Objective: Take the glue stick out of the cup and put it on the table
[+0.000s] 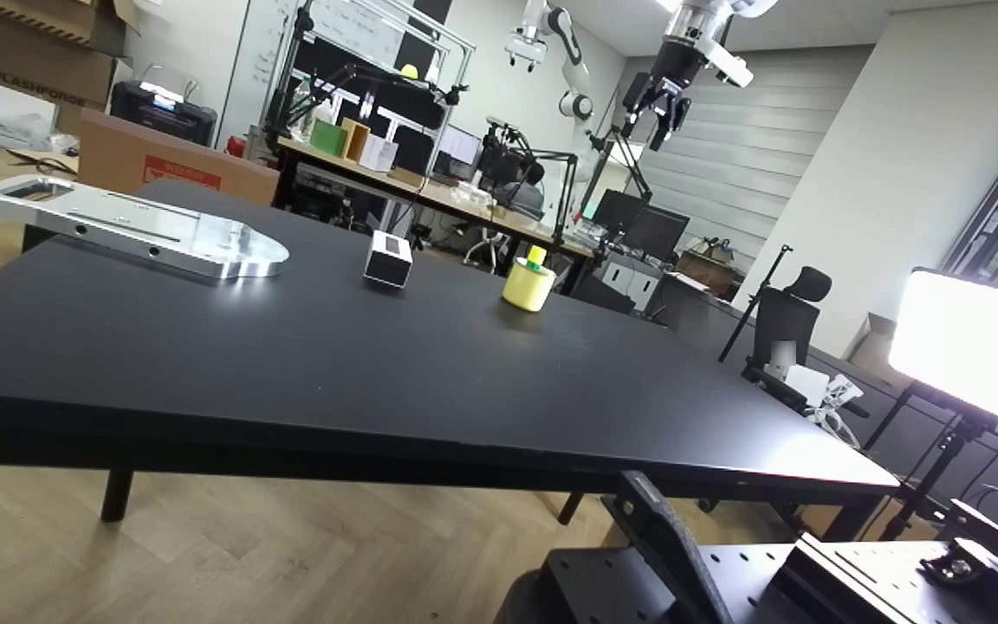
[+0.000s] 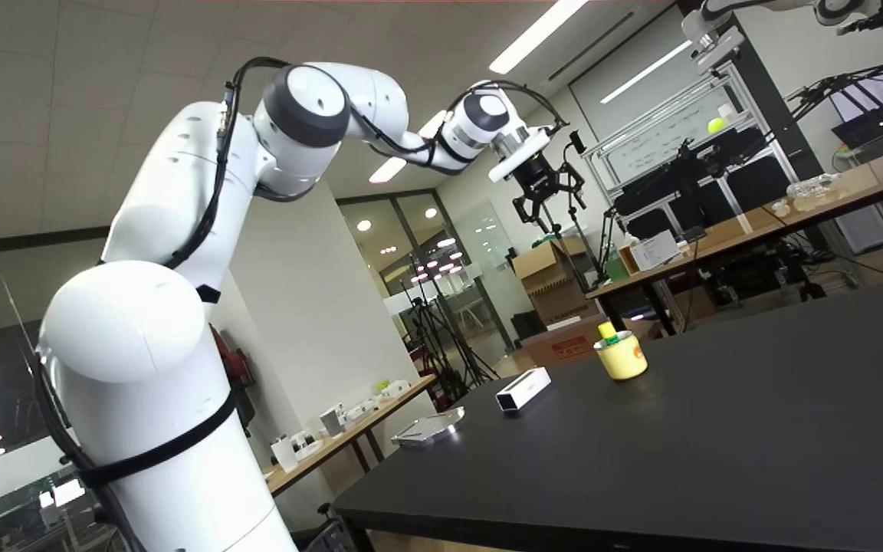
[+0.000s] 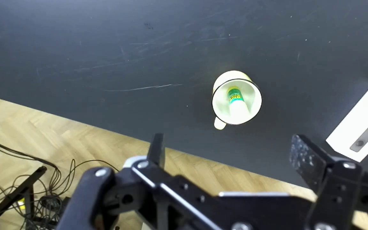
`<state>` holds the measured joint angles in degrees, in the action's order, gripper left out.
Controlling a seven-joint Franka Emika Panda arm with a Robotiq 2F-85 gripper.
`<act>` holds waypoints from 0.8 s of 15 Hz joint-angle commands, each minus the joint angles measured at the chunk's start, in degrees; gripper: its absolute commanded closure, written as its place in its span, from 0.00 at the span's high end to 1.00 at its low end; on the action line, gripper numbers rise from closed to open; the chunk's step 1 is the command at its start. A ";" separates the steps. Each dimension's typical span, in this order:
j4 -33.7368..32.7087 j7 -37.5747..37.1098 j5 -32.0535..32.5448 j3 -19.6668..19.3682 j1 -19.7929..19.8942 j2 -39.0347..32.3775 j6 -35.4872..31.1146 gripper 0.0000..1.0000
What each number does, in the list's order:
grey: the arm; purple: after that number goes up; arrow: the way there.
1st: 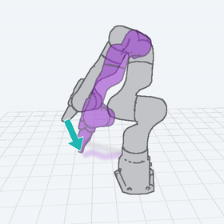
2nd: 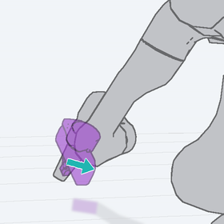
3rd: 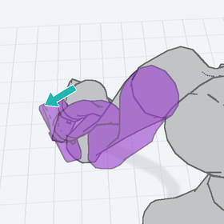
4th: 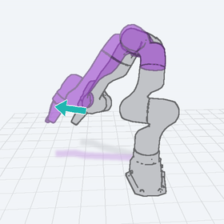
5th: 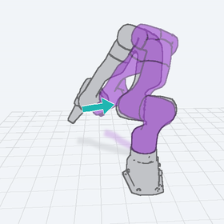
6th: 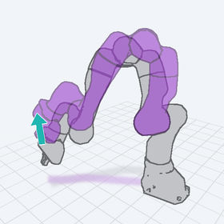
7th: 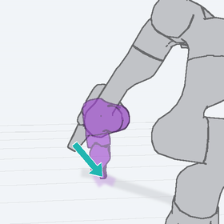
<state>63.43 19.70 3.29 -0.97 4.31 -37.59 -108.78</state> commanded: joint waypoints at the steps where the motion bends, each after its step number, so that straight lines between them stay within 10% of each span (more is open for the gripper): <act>1: -13.74 2.62 0.87 1.12 -0.11 -11.25 1.31 1.00; 12: -34.45 5.95 -0.10 2.59 -3.41 -29.94 6.68 1.00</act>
<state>36.72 24.80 3.47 1.32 1.10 -62.46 -105.28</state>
